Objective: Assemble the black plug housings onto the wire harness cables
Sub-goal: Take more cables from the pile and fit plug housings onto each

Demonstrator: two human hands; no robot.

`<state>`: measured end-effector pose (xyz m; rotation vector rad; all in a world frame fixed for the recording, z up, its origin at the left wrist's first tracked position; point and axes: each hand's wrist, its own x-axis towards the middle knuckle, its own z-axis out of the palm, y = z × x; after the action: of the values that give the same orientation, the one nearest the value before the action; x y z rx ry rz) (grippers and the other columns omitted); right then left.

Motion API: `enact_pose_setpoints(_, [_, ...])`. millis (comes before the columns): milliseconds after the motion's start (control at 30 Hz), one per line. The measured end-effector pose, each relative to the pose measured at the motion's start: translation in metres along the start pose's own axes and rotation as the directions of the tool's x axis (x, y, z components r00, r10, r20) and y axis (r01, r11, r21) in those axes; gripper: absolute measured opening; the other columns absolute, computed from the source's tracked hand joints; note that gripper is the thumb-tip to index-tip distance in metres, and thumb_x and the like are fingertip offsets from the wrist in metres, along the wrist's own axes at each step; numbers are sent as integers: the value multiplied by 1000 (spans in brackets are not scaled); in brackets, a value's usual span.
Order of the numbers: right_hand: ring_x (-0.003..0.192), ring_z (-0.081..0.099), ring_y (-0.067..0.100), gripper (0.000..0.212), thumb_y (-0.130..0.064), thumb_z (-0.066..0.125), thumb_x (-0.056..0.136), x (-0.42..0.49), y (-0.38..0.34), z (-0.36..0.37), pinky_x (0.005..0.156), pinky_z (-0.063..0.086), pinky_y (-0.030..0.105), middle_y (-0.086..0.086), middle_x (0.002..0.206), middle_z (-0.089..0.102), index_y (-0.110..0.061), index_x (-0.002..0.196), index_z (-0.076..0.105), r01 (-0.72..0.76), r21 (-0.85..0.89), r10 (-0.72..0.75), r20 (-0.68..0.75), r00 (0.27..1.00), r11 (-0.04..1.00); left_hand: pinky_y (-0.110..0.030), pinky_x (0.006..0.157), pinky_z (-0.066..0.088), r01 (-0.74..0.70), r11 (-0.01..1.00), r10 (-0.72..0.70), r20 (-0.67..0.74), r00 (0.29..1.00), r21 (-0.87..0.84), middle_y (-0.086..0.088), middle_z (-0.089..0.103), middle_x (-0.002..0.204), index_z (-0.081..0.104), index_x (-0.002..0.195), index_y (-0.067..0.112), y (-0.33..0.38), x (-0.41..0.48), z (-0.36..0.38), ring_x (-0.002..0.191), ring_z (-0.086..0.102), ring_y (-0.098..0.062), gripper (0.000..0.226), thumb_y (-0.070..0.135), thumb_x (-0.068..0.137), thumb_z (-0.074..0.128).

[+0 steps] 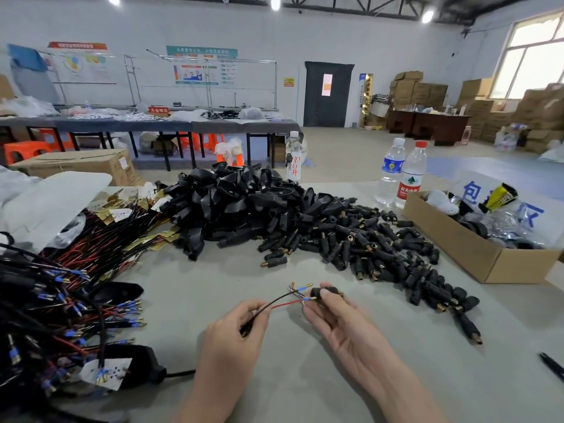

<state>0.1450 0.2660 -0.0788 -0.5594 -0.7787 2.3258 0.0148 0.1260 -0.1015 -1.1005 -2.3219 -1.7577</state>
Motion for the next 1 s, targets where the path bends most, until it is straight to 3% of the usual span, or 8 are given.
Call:
enact_pose_setpoints(200, [85, 75, 29, 47, -6, 71, 70, -2, -6, 1, 63, 61, 31, 22, 98, 73, 0, 115, 62, 19, 6, -18, -30, 999, 1000, -34, 72, 57, -19, 1000, 19, -14, 1000, -2, 29, 70, 81, 63, 95, 52, 0, 1, -1, 76, 68, 1, 23, 65, 80, 50])
enact_pose_setpoints(333, [91, 74, 30, 45, -6, 72, 71, -5, -6, 0, 69, 61, 32, 21, 100, 73, -4, 115, 62, 19, -30, -19, -9, 1000, 999, -38, 73, 57, -19, 1000, 19, -4, 1000, -18, 23, 70, 77, 63, 94, 50, 0, -1, -1, 77, 69, -16, 24, 65, 80, 50])
enact_pose_setpoints(633, [92, 73, 31, 43, -6, 75, 70, -7, -4, 2, 74, 60, 32, 19, 99, 72, -6, 112, 64, 38, -101, -36, 27, 999, 994, -44, 70, 57, -33, 999, 32, -10, 999, -41, 18, 71, 77, 63, 96, 43, -5, 0, 0, 69, 65, -15, 28, 64, 82, 51])
enact_pose_setpoints(800, [95, 72, 32, 31, 6, 61, 89, -8, -3, -1, 75, 60, 31, 21, 103, 72, -3, 119, 60, 23, -140, -17, 42, 999, 990, -47, 71, 56, -24, 999, 23, -19, 1000, -37, 17, 70, 75, 63, 95, 43, -4, 2, 0, 71, 65, -18, 25, 62, 83, 52])
enact_pose_setpoints(1000, [99, 71, 30, 33, 11, 56, 91, -11, -3, 1, 76, 60, 31, 22, 108, 71, -1, 122, 58, -10, -175, 23, 71, 997, 985, -48, 71, 57, -13, 999, 11, -38, 999, -39, 14, 70, 73, 63, 93, 47, -2, 2, -4, 72, 66, -20, 14, 55, 84, 55])
